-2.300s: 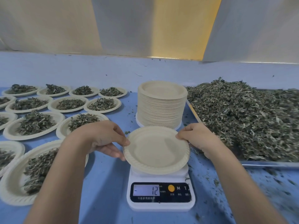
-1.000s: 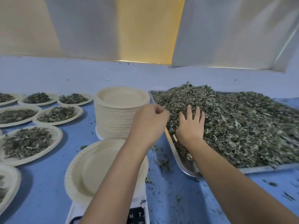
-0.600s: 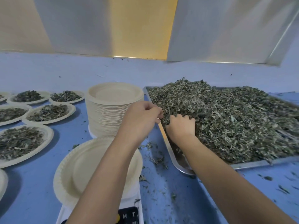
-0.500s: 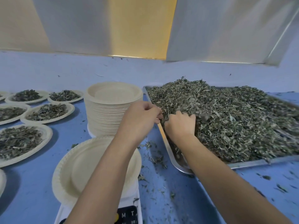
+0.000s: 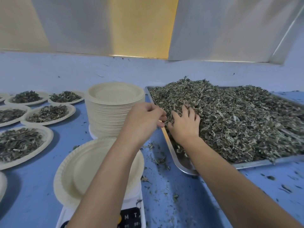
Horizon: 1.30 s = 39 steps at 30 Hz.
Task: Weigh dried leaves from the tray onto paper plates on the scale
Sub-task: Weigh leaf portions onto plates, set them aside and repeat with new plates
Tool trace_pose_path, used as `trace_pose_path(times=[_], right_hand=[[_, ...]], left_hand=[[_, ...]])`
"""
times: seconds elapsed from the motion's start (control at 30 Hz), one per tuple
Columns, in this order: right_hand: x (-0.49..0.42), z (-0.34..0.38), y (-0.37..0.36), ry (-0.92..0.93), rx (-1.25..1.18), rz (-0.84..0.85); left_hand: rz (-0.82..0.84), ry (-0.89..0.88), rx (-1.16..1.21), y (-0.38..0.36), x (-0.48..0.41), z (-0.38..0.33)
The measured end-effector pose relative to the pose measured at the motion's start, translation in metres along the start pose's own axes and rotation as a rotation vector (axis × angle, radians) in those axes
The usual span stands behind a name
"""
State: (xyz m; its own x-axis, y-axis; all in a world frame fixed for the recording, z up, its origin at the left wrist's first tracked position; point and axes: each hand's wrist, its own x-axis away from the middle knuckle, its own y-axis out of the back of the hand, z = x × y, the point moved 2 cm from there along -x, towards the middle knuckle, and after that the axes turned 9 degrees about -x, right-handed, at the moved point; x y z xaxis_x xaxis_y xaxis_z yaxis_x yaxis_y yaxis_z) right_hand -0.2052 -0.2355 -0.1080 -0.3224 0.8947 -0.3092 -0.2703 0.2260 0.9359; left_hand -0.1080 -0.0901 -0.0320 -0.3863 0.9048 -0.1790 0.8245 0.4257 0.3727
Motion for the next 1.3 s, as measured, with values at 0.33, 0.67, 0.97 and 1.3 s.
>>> trace_pose_path(times=[0.33,0.67,0.97,1.3], right_hand=[[0.0,-0.002,0.009,0.051,-0.135,-0.165],[0.005,0.002,0.006,0.101,-0.142,-0.068],[0.014,0.004,-0.005,0.144,0.095,0.241],[0.007,0.003,0.005,0.067,-0.201,0.112]], left_hand=[[0.011,0.004,0.015,0.0,0.001,0.001],[0.012,0.009,0.002,-0.002,0.0,0.002],[0.02,0.014,0.007,-0.005,0.0,0.005],[-0.121,0.194,0.288,-0.011,0.005,0.007]])
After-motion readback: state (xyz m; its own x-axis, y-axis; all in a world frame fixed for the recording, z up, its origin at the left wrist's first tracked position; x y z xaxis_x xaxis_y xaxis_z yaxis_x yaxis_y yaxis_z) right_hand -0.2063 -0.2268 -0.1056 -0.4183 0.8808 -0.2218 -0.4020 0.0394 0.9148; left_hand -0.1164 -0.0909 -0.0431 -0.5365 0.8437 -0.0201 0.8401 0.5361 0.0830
